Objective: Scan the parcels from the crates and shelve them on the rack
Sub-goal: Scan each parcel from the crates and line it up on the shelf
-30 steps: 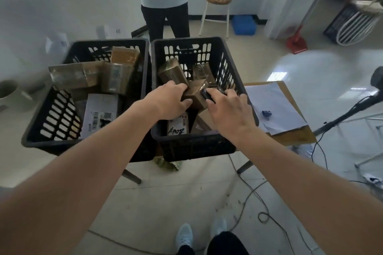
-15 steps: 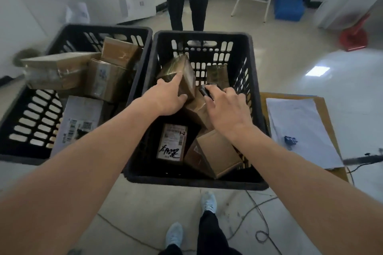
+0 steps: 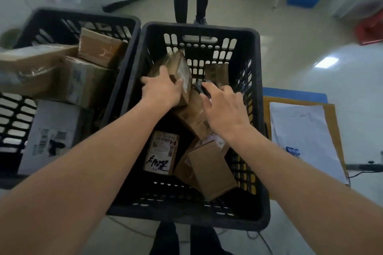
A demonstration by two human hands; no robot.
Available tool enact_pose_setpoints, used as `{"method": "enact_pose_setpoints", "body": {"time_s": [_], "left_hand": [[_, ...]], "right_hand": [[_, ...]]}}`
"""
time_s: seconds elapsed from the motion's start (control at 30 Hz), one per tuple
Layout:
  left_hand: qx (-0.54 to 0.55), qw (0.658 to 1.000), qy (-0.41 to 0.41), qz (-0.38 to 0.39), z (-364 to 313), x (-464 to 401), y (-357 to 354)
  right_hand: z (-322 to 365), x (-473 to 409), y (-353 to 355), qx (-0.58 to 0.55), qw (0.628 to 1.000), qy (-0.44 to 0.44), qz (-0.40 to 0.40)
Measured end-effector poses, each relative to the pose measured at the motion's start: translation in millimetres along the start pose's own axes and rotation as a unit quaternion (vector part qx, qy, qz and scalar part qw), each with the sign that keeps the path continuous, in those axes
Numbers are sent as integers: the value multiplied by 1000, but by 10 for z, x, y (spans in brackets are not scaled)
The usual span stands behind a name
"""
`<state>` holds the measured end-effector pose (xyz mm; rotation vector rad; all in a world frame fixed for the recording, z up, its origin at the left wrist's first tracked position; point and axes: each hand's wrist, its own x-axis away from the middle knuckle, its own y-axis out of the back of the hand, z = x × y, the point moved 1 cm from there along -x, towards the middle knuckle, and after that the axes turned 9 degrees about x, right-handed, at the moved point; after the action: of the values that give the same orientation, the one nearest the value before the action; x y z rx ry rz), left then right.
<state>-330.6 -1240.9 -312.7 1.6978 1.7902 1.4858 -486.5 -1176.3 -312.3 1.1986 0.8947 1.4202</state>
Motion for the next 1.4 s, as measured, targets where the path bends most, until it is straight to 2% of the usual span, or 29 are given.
{"method": "enact_pose_setpoints", "body": {"time_s": [0.3,0.53,0.67,0.87,1.0,1.2,1.4], "left_hand": [[25,999,-3,-47,-175,-149,-20],[33,999,-23,-12,-175,-44,104],[86,994,-62,21,-79,2,270],[253,959,-85,99,137,148,590],[313,929,-124,157,261,226,821],[340,907,-188,165,390,224,1035],[351,898,-199,175,379,195,1091]], "right_hand": [[-31,-17,89,-15,1000,-23,2],[4,10,196,-67,997,-41,-1],[70,85,336,-108,993,-41,-12],[108,315,634,-134,991,-11,-8],[128,470,695,-145,989,7,-7],[157,588,794,-128,991,21,24],[154,657,867,-131,990,36,49]]}}
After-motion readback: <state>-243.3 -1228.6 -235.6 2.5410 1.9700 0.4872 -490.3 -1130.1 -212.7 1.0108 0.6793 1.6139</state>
